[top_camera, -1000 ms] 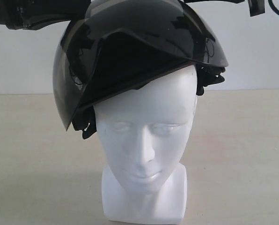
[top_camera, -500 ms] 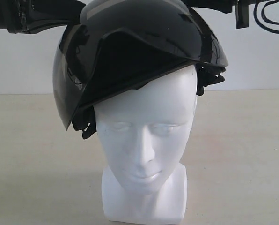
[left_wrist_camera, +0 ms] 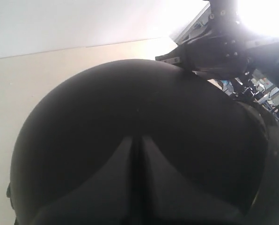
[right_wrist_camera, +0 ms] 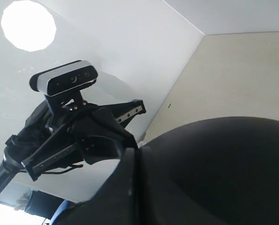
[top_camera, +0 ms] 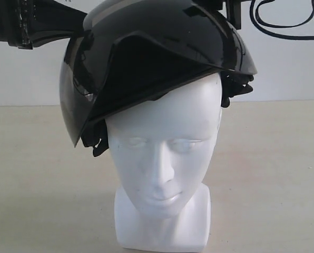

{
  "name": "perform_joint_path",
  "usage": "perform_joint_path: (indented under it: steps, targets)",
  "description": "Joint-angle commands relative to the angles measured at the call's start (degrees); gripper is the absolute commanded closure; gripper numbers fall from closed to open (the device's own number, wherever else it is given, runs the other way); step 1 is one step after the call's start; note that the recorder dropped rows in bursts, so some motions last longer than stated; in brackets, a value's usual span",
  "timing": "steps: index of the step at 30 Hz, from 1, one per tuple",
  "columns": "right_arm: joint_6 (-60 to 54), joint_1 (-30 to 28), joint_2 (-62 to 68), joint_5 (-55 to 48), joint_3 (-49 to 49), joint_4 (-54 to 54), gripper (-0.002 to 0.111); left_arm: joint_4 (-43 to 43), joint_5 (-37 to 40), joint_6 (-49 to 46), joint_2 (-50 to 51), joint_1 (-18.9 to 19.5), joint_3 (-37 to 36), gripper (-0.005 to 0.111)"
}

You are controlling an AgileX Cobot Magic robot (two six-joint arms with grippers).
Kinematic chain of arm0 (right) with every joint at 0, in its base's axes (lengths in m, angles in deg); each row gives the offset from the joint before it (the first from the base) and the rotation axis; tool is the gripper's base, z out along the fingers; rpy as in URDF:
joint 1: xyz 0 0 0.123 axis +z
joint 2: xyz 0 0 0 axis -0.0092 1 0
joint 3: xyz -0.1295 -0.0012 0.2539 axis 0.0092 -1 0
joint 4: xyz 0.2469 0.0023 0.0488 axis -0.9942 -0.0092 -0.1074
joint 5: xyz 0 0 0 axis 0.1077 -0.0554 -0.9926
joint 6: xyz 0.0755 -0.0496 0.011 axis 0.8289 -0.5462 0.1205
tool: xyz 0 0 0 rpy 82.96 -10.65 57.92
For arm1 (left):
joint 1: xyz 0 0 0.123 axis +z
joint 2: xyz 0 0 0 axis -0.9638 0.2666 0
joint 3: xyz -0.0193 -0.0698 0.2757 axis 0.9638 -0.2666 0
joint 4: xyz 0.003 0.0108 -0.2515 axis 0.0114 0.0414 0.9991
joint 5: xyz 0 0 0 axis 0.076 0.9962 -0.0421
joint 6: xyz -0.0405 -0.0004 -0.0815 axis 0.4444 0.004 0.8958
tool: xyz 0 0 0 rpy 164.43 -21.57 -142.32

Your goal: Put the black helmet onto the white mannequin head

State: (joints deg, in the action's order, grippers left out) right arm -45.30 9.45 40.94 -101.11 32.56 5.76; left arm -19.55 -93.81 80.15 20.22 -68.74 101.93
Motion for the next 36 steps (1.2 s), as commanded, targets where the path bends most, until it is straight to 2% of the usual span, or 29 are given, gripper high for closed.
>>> perform_joint_path:
  steps: [1, 5, 12, 26, 36]
  targets:
    - [0.66, 1.43, -2.49, -2.54, -0.28, 3.93, 0.108, -1.49, -1.96, 0.59, -1.24, -3.29, -0.49, 0.102]
    - [2.29, 2.05, -4.49, -2.54, -0.28, 6.17, 0.108, -1.49, -1.96, 0.59, -3.17, -5.88, -0.60, 0.102]
    - [4.60, 6.54, -6.42, -2.54, -0.28, 10.30, 0.108, -1.49, -1.96, 0.59, -6.39, -5.88, -5.58, 0.102]
    - [10.39, 6.68, -12.00, -2.54, -0.38, 18.19, 0.108, -1.49, -1.96, 0.59, -8.55, -6.16, -7.85, 0.102]
    - [10.43, 6.68, -16.24, -2.54, -9.13, 18.85, 0.108, -1.49, -1.96, 0.59, -8.69, -9.87, -7.85, 0.102]
